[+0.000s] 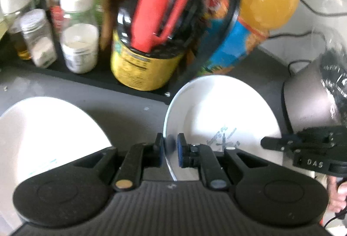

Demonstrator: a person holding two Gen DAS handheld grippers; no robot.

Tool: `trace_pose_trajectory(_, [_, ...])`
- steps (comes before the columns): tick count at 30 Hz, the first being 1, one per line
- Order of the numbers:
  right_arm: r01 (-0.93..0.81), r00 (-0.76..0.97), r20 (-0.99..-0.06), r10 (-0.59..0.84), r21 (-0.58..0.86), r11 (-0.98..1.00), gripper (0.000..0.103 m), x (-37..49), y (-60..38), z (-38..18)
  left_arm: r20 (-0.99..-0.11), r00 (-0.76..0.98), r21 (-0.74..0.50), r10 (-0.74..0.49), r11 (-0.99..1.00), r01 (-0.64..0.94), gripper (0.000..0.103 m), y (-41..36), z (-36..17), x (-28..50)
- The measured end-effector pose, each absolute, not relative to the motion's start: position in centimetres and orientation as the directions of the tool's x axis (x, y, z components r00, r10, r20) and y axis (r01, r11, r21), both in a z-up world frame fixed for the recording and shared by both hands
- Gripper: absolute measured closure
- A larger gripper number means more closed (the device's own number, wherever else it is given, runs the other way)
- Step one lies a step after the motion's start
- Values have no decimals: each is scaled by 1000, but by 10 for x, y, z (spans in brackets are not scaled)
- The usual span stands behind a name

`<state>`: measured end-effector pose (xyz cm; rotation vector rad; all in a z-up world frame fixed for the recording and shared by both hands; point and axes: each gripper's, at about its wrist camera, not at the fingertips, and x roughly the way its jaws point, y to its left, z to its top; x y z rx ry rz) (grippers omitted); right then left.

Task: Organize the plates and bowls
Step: 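Lift the 'BAKERY' plate with both grippers and carry it over the plate stack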

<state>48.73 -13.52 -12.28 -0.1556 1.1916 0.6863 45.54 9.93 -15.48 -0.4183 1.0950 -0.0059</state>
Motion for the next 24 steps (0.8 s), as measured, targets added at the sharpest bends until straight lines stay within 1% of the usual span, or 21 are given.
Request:
trace_pose_trajectory(6, [-589, 174, -889, 422, 250, 769, 87, 478, -119, -113, -852, 483, -342, -201, 913, -224, 92, 121, -146, 441])
trace_pose_trajectory(16, [-648, 150, -899, 412, 226, 728, 87, 464, -88, -95, -843, 499, -358, -200, 901, -245, 92, 153, -141, 420])
trace_pose_trajectory(24, [-656, 127, -907, 403, 228, 719, 86, 452, -47, -98, -846, 504, -348, -177, 898, -270, 92, 185, -141, 398])
